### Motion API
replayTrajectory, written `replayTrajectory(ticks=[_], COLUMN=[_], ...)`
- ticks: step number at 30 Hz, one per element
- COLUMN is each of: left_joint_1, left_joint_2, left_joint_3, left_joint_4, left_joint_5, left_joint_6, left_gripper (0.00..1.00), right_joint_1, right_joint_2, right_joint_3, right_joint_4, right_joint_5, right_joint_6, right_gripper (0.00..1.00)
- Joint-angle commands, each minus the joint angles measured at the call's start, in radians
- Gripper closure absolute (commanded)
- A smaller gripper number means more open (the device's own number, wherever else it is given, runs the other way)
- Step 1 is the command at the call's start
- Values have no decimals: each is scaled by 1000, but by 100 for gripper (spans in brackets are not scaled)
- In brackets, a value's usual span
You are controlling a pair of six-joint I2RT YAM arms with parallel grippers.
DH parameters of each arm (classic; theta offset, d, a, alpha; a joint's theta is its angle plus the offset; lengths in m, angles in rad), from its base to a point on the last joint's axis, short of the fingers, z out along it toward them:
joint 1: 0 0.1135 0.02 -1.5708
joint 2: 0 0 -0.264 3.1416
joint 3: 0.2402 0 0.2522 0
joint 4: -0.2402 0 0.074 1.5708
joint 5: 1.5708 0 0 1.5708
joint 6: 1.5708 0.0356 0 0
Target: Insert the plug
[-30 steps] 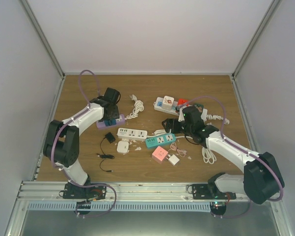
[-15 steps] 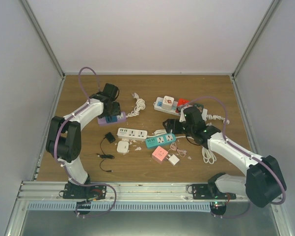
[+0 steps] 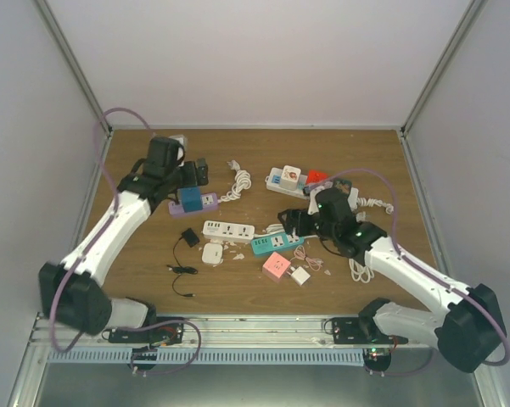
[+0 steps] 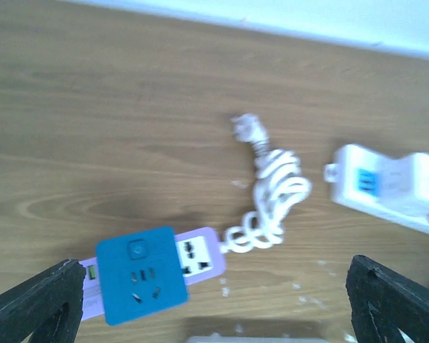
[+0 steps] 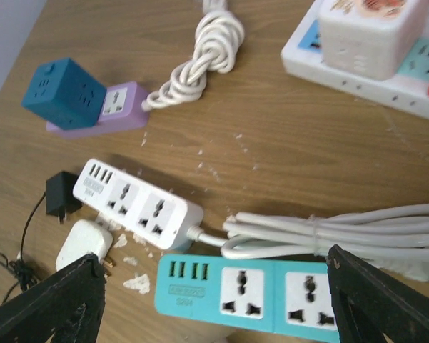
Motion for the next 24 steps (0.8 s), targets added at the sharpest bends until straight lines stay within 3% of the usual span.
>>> replayTrajectory(ticks=[1,7,13,20,24], left_joint_1=[1,2,7,15,17], left_joint_2=[-163,-339,-470,-565,-612], left_joint_3=[-116,-269,-347,-343,-336], left_joint_4=[116,193,217,166,171], left_joint_5=[162,177,8,-183,-211], left_joint_6=[30,-11,-21,-62,-89], left_gripper=[1,3,2,2,2], right_joint_1=[112,315,446,498,479], right_joint_2=[53,283,555,726,803], right_joint_3=[72,216,386,499,572], right_joint_4=[-63,-97,-81,-87,-113], right_joint_5=[90,184,146,-18,-44], right_joint_6=[32,39,-28,-353,-484], right_gripper=[16,16,17,12,13])
